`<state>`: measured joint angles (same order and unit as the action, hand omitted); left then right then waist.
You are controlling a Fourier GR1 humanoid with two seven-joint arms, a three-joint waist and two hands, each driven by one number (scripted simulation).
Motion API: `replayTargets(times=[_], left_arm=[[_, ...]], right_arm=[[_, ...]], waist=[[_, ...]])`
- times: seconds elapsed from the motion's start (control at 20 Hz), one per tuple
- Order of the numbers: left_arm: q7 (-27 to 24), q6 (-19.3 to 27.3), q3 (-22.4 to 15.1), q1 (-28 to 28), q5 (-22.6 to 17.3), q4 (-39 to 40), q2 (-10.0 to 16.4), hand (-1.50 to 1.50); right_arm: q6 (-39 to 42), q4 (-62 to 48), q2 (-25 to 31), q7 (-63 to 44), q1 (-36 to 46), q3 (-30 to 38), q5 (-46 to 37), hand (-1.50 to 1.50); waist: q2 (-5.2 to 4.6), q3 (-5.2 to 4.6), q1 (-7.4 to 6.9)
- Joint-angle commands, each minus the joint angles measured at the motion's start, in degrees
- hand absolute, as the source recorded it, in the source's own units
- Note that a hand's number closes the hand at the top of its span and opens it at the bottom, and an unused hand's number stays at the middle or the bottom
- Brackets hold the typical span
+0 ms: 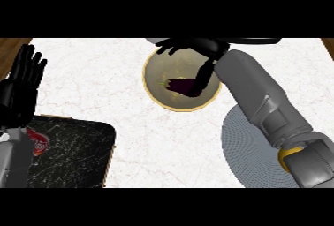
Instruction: Pick the eggplant from the placemat and place it in the bowl
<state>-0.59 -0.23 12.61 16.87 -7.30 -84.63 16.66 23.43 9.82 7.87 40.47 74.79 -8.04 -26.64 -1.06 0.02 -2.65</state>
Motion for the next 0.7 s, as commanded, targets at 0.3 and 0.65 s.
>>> replayTargets(times=[0.3, 0.65], left_arm=[[0.2, 1.0, -1.8, 2.6, 0.9, -0.4, -1.6, 0.0], [0.9, 0.6, -2.8, 4.0, 1.2, -0.8, -1.6, 0.0]], right_arm=[[1.9, -4.4, 8.5, -3.6, 3.6, 12.9, 11.1, -1.5], [6.4, -6.7, 17.0, -4.9, 2.4, 16.5, 14.3, -1.5]], waist=[[-1.08, 0.05, -1.77], [-2.31, 0.18, -3.58]])
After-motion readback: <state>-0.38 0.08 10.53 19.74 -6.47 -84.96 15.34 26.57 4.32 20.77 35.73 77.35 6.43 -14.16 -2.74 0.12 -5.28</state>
